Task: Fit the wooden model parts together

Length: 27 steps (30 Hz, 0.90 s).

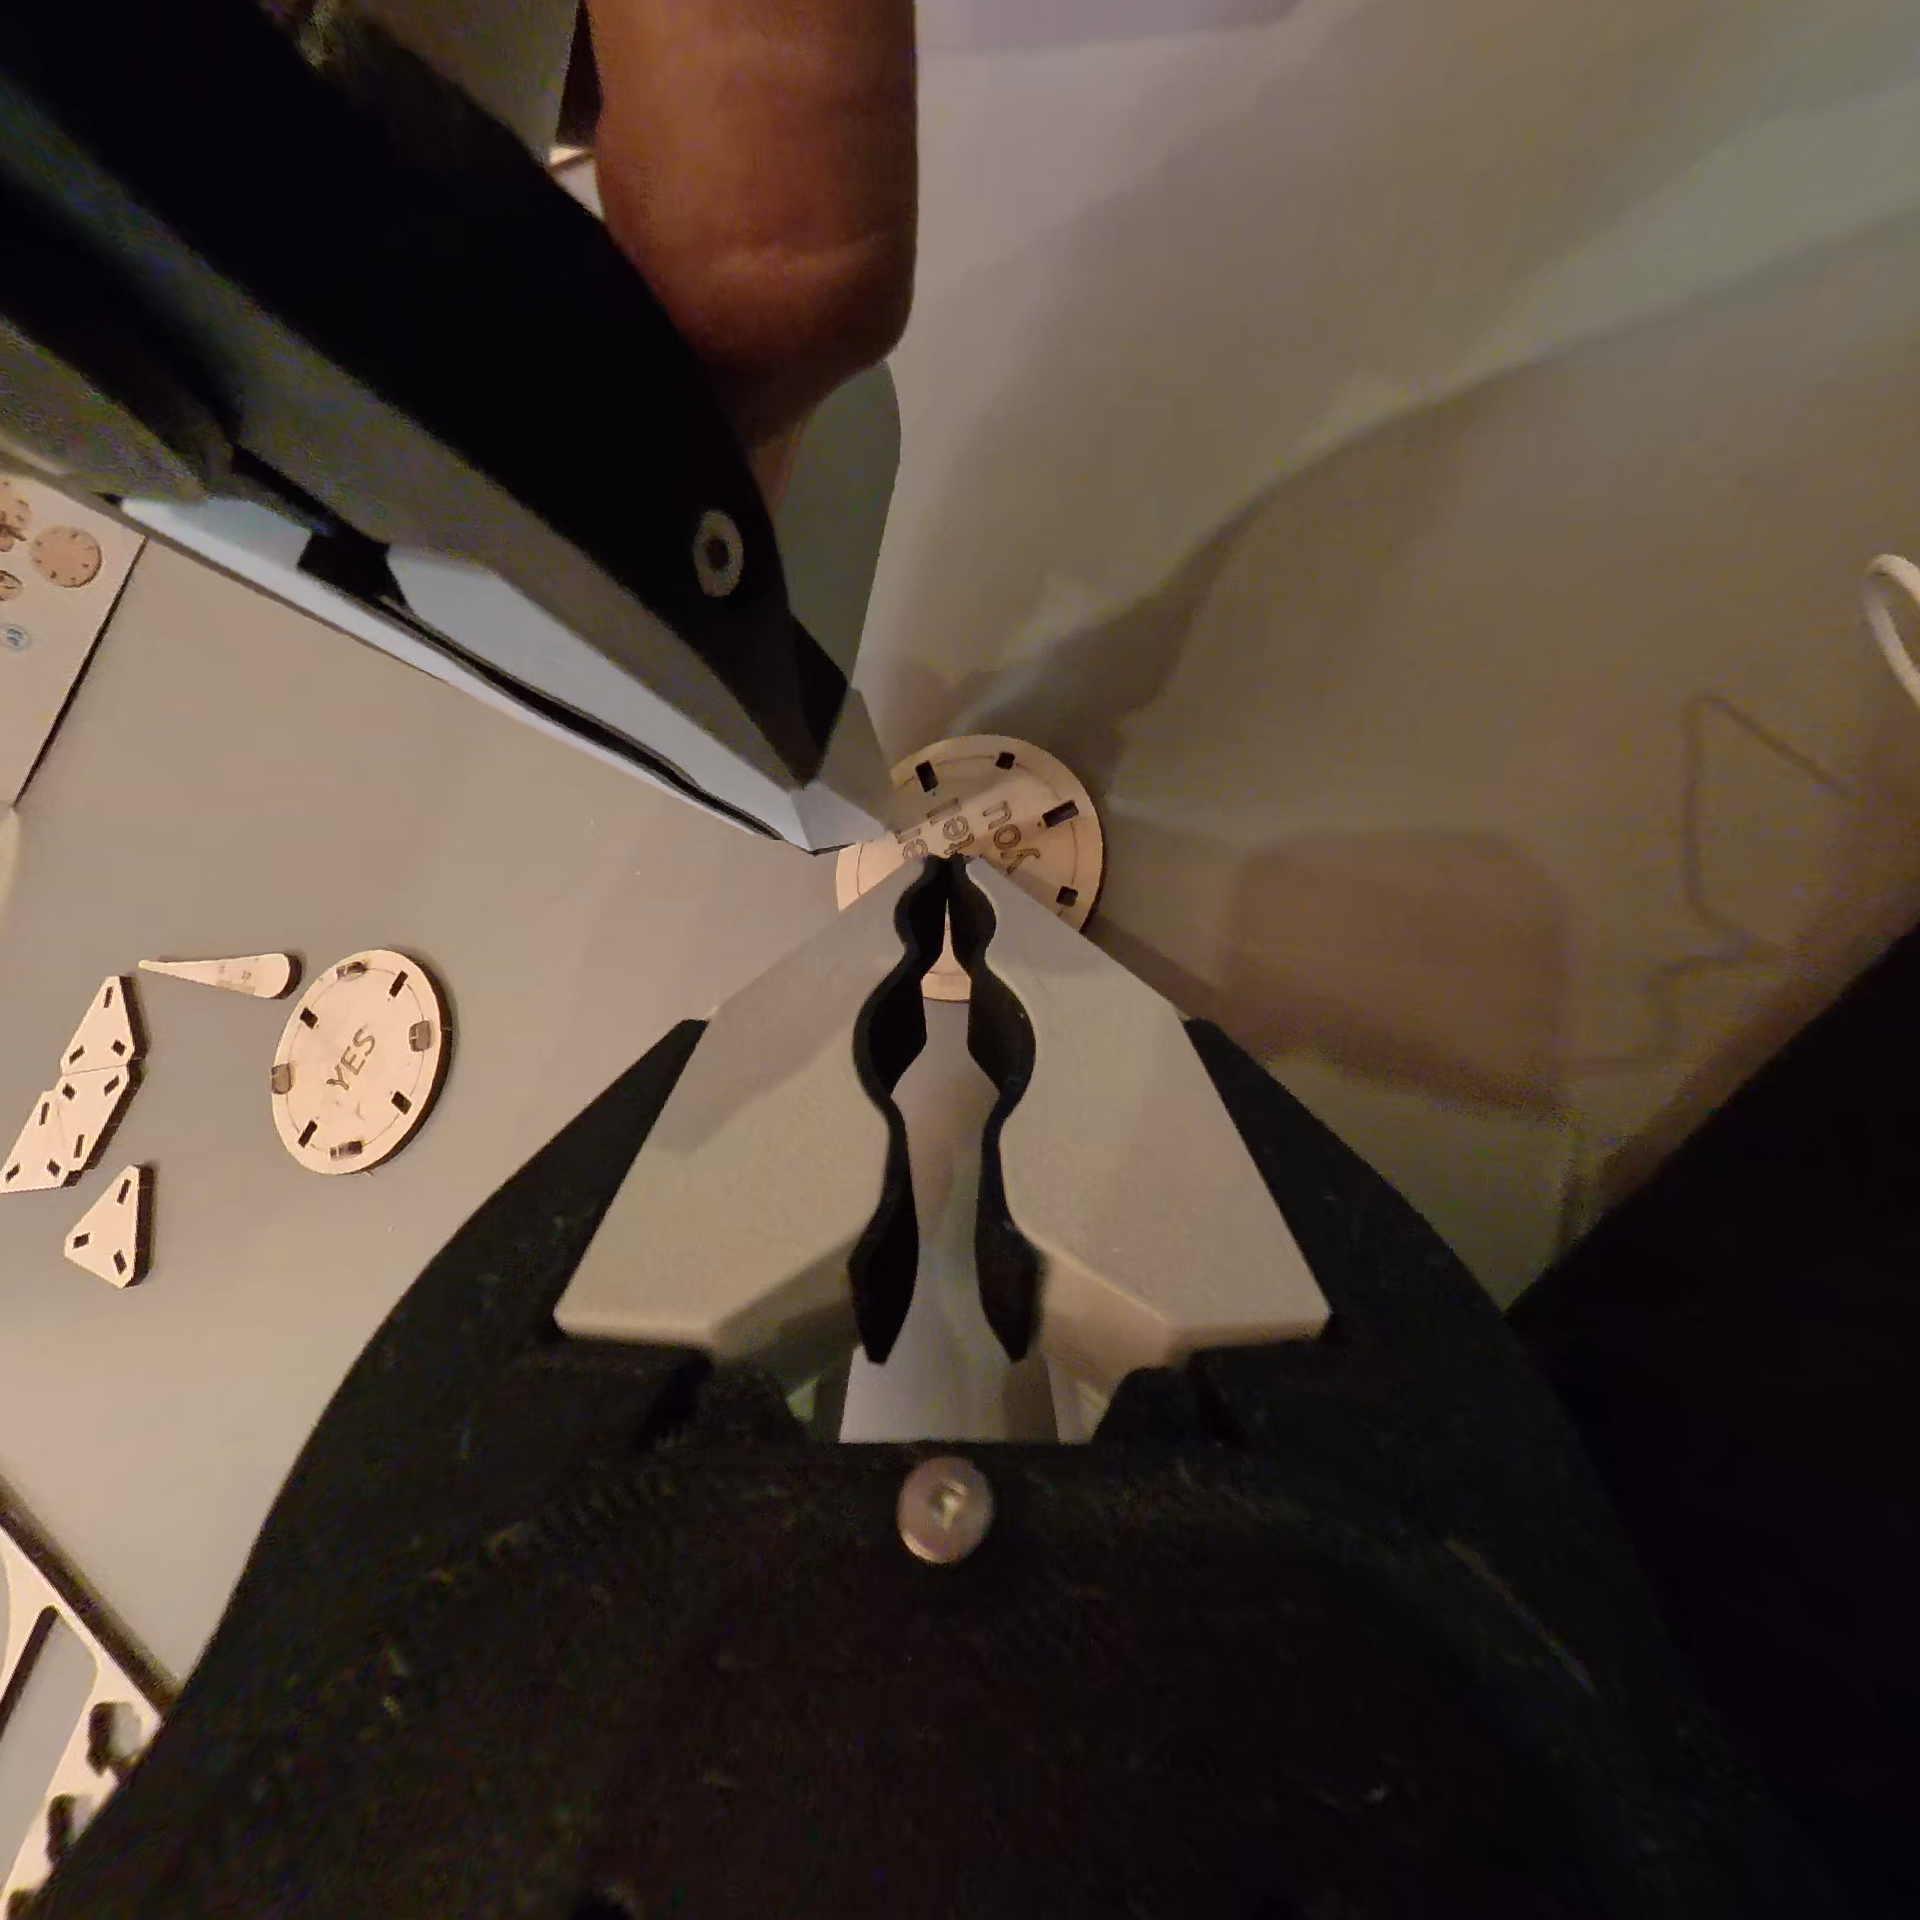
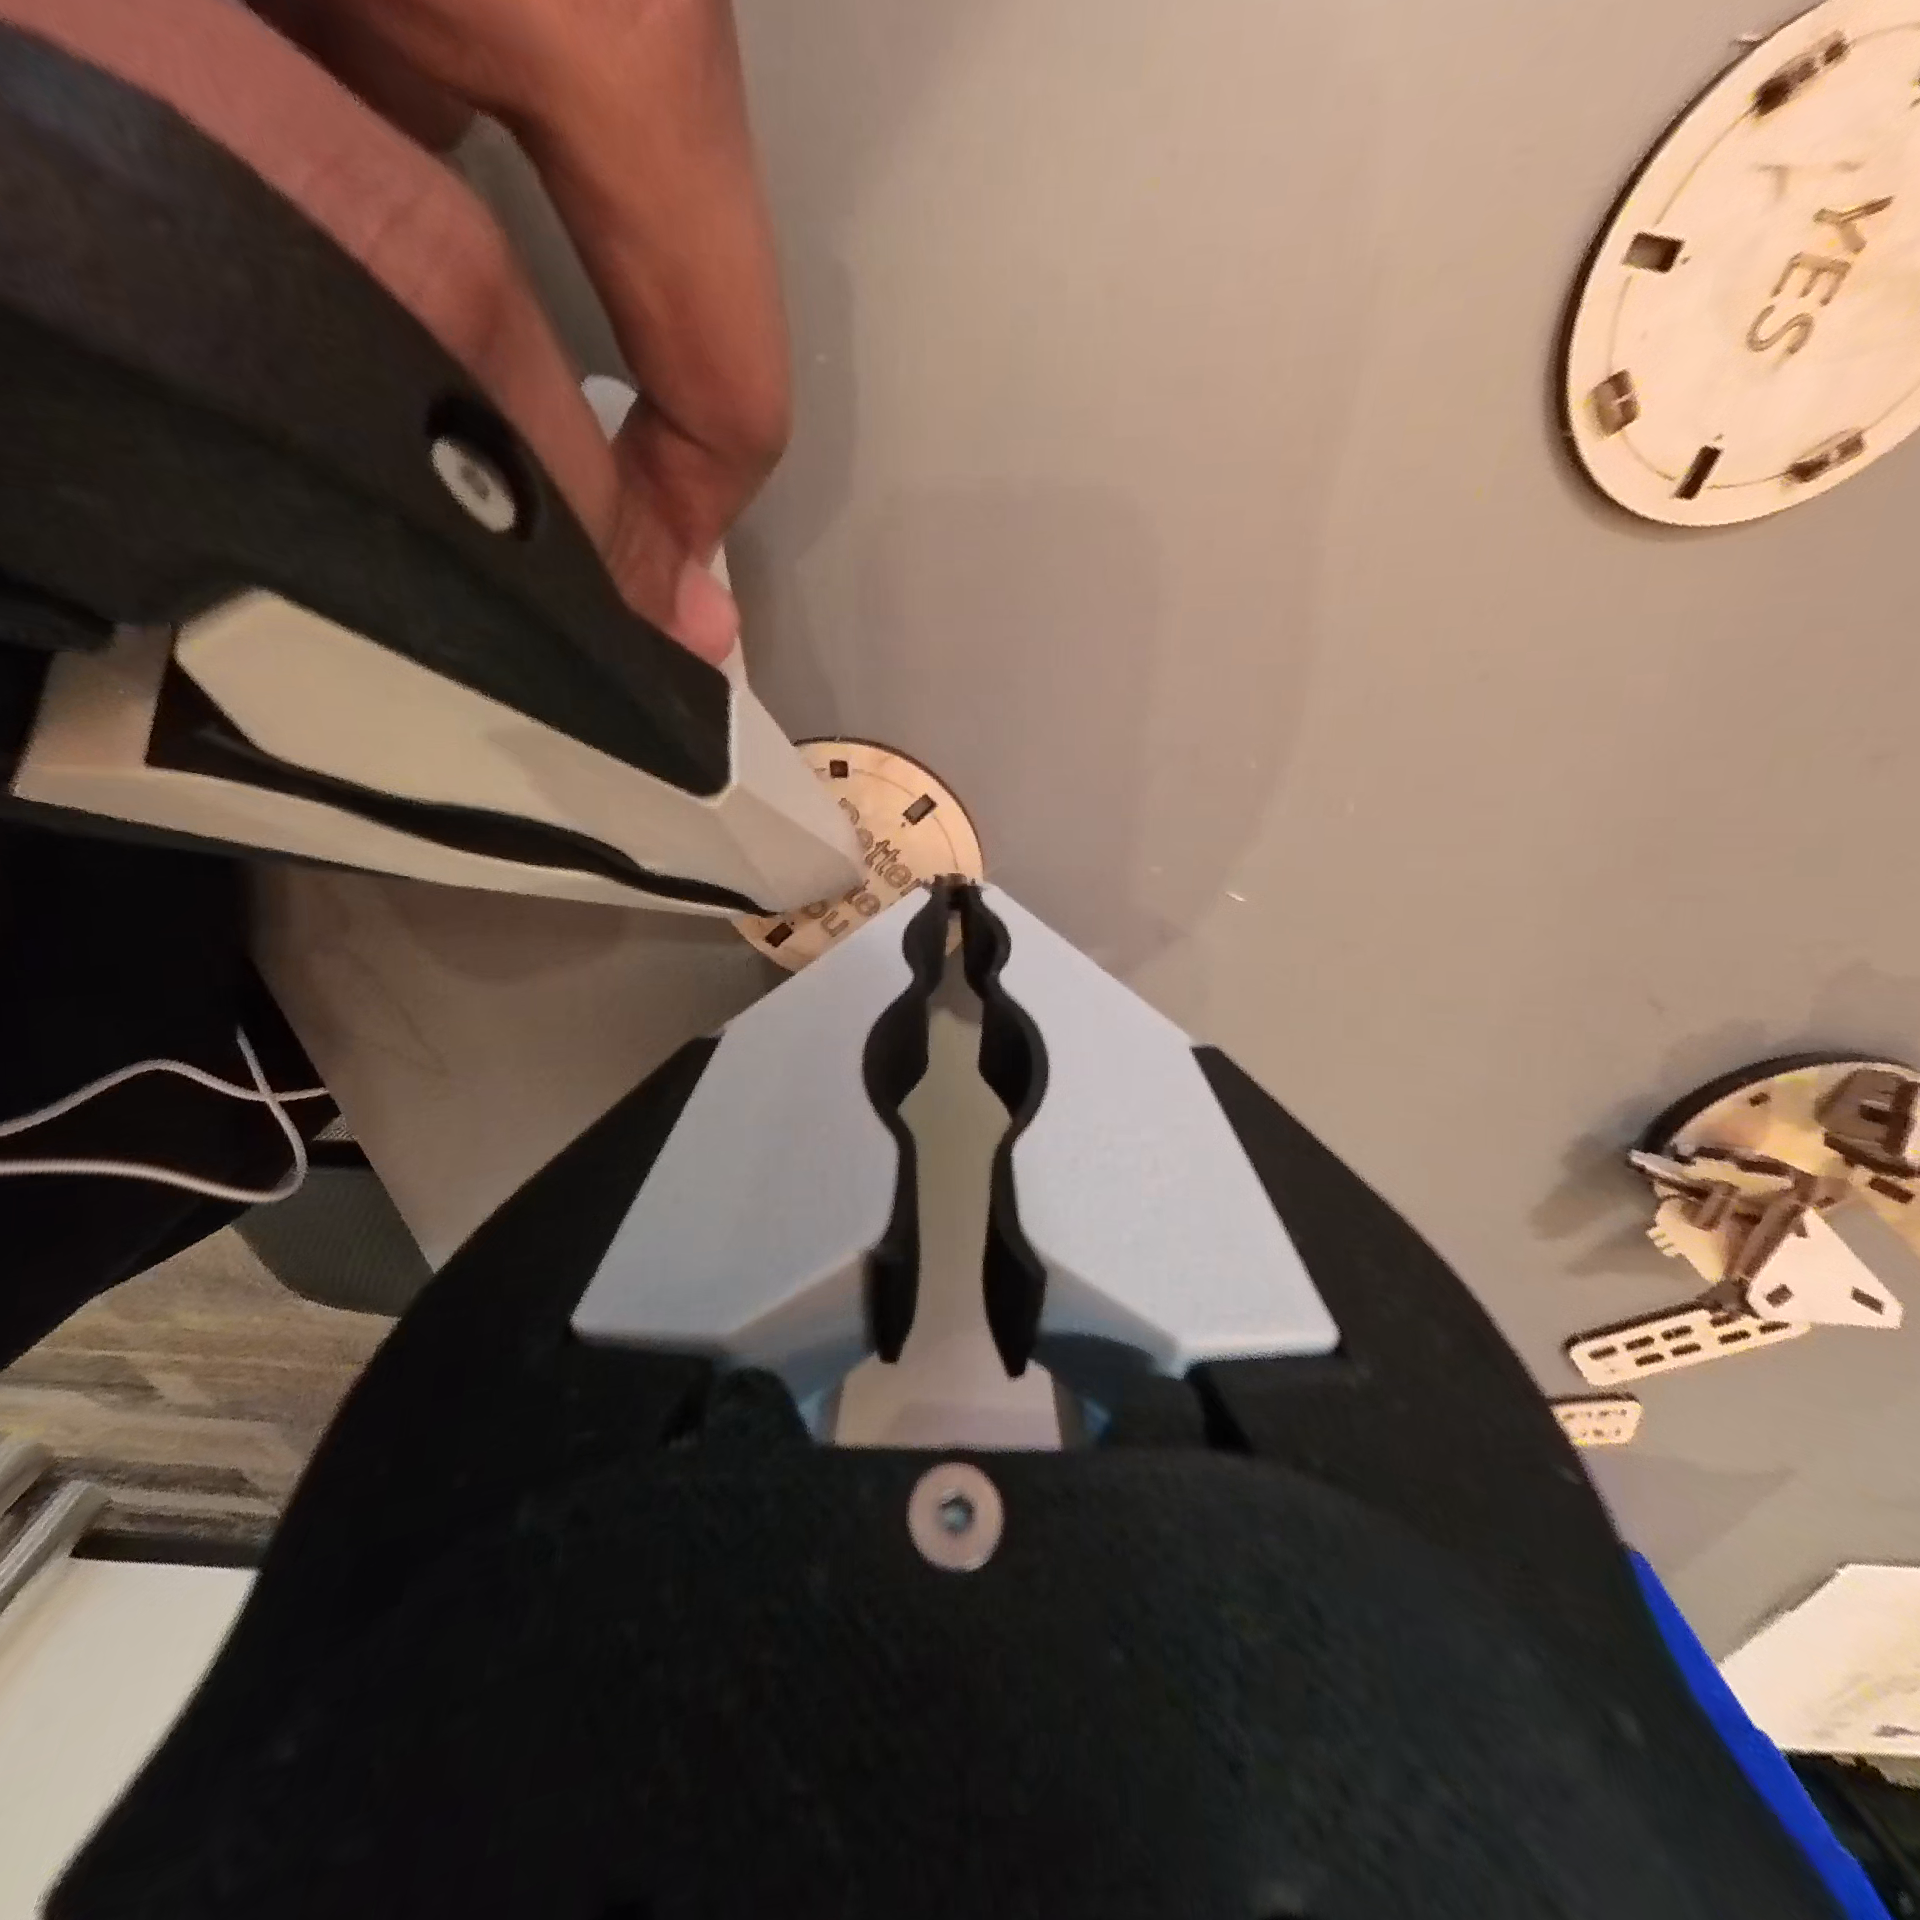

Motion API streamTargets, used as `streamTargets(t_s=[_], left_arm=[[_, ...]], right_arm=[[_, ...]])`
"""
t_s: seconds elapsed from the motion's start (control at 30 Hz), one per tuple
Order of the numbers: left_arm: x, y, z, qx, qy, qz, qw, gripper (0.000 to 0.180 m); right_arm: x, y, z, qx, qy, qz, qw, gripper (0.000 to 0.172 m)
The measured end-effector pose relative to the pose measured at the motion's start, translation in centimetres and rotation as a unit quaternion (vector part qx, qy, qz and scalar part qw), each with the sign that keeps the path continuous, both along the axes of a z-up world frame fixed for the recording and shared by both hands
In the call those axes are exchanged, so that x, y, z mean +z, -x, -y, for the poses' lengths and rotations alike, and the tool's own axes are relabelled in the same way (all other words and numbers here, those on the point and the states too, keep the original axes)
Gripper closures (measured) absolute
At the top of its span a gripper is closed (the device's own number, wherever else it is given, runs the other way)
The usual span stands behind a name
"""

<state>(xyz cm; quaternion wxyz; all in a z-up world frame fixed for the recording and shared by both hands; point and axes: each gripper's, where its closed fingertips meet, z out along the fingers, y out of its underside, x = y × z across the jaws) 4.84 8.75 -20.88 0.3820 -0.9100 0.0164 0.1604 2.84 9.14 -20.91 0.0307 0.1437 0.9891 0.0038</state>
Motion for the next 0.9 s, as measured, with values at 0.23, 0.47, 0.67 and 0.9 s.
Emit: streamTargets(t_s=[0.23,0.47,0.67,0.9], left_arm=[[0.0,0.0,0.0,0.0,0.001,-0.004,1.0,0.18],[0.0,0.0,0.0,0.0,0.001,-0.005,1.0,0.18],[0.0,0.0,0.0,0.0,0.001,-0.006,1.0,0.18],[0.0,0.0,0.0,0.0,0.001,-0.007,1.0,0.18]], right_arm=[[-0.1,0.0,0.0,0.003,-0.002,-0.002,1.0,0.171],[0.3,0.6,0.0,-0.028,0.041,-0.035,0.998,0.148],[1.6,0.7,0.3,-0.086,0.115,-0.045,0.989,0.166],[0.5,0.3,0.2,-0.097,0.12,-0.042,0.987,0.172]])
